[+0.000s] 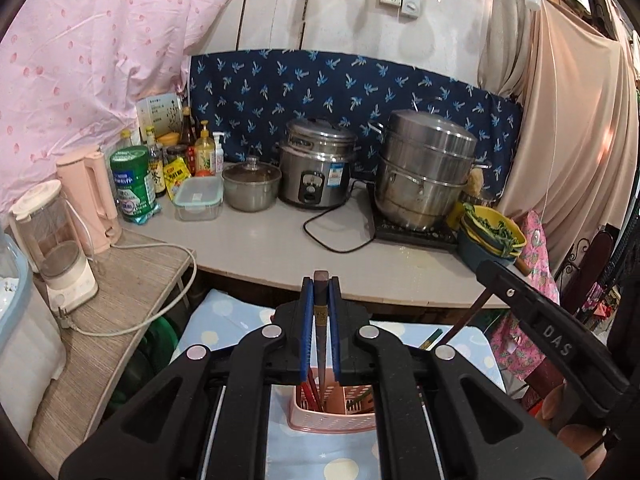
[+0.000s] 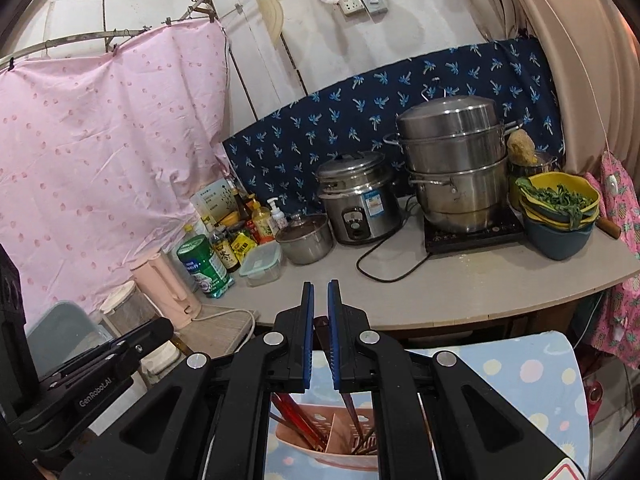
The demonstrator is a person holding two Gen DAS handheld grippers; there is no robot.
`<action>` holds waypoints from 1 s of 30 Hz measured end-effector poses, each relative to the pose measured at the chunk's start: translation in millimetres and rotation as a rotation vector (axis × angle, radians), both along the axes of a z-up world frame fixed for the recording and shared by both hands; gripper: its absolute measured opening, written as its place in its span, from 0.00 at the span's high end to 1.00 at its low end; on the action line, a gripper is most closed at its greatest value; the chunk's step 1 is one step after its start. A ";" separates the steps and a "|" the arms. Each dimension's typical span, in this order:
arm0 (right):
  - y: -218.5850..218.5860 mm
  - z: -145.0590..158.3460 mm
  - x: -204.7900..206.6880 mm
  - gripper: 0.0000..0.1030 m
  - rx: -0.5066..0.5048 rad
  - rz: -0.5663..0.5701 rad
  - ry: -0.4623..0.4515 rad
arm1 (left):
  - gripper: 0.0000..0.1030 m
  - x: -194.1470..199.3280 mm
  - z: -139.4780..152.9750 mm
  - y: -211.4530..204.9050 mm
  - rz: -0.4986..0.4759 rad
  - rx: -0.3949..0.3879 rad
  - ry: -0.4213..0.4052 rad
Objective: Organize utensils
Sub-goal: 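Lower the chopsticks into the holder and open both tools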
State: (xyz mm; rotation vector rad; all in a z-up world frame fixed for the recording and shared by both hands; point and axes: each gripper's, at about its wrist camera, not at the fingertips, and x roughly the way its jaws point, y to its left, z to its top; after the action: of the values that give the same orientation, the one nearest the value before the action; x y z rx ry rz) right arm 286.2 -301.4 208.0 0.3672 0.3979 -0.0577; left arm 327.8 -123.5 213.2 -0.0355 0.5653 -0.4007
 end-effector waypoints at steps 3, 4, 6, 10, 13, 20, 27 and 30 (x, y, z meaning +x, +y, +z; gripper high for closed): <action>-3.7 -17.7 8.3 0.93 0.000 -0.008 0.040 | 0.93 5.0 -13.3 -4.2 -0.003 0.014 0.026; -4.4 -22.5 10.7 0.94 -0.001 -0.010 0.050 | 0.93 7.2 -17.7 -6.2 -0.003 0.019 0.036; -6.4 -30.5 15.4 0.93 -0.006 -0.013 0.072 | 0.93 8.8 -23.8 -9.3 -0.009 0.026 0.045; -8.9 -40.0 21.5 0.93 -0.029 -0.006 0.110 | 0.92 9.3 -32.4 -12.2 -0.021 0.023 0.044; -11.6 -42.3 19.8 0.87 -0.043 -0.010 0.118 | 0.66 6.5 -35.9 -14.5 -0.005 0.038 0.024; -12.2 -39.7 3.7 0.70 -0.066 -0.020 0.099 | 0.62 1.3 -40.2 -15.8 0.021 0.064 0.013; -2.8 -35.1 -14.3 0.68 -0.111 -0.010 0.095 | 0.62 -12.2 -42.2 -14.5 0.035 0.094 0.004; 3.5 -35.7 -25.9 0.63 -0.136 -0.013 0.094 | 0.62 -21.4 -42.3 -12.1 0.042 0.104 -0.002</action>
State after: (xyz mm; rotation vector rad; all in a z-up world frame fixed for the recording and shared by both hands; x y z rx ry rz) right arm 260.3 -297.9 172.4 0.2329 0.4820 -0.1146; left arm 306.4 -135.6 170.9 0.0525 0.5821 -0.3301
